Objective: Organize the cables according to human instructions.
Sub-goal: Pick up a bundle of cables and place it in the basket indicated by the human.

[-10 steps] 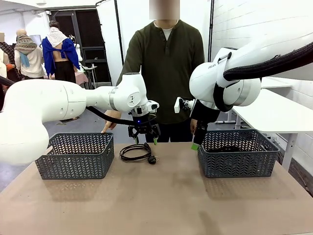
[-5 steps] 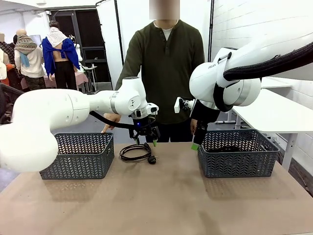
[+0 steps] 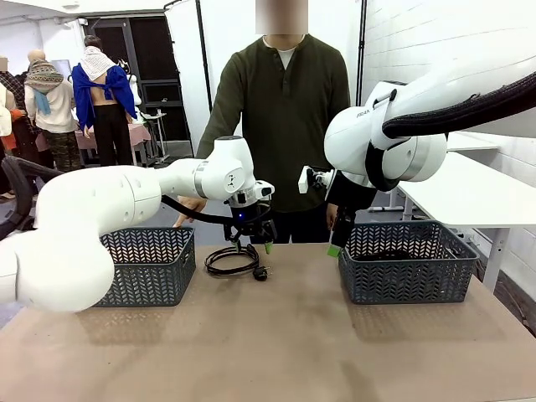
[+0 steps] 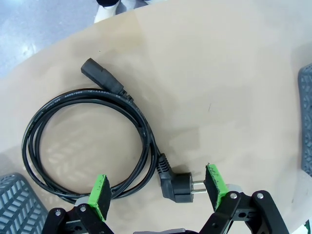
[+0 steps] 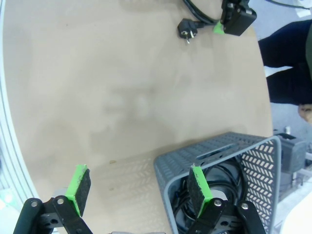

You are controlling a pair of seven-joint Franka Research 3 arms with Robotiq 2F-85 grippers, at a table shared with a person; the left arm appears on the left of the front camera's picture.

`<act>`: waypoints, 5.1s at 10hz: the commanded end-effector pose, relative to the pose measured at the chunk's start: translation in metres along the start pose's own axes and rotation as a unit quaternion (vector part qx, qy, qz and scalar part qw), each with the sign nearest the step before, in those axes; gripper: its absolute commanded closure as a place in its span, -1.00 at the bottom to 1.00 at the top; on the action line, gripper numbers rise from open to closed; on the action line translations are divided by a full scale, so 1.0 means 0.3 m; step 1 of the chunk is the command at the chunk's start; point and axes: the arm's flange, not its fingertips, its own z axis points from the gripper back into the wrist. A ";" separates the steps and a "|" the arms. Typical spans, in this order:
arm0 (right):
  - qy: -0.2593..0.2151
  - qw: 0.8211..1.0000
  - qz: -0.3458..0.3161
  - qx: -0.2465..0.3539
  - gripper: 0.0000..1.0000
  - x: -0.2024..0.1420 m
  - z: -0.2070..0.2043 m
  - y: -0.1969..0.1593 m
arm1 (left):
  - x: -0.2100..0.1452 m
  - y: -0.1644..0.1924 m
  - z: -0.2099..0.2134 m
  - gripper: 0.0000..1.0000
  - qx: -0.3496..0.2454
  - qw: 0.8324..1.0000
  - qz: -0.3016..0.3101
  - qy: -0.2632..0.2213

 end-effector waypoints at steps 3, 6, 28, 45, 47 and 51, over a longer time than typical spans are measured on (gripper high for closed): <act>0.000 1.000 -0.003 -0.002 -1.00 -0.002 -0.003 0.000 | 0.159 -0.050 -0.030 -1.00 0.012 1.000 0.018 -0.013; 0.000 1.000 -0.003 -0.002 -1.00 -0.002 -0.003 0.000 | 0.170 -0.057 -0.062 -1.00 0.007 1.000 0.011 -0.012; 0.000 1.000 -0.003 -0.002 -1.00 -0.002 -0.003 0.000 | 0.059 -0.011 -0.142 -1.00 -0.006 1.000 -0.001 -0.002; 0.000 1.000 -0.003 -0.002 -1.00 -0.002 -0.003 0.000 | 0.106 -0.041 -0.163 1.00 0.008 1.000 0.006 -0.026; 0.000 1.000 -0.003 -0.002 -1.00 -0.002 -0.003 0.000 | 0.086 -0.040 -0.156 1.00 0.019 1.000 0.015 -0.018; 0.000 1.000 -0.003 -0.002 -1.00 -0.002 -0.003 0.000 | 0.052 -0.070 0.013 1.00 0.009 1.000 0.013 0.000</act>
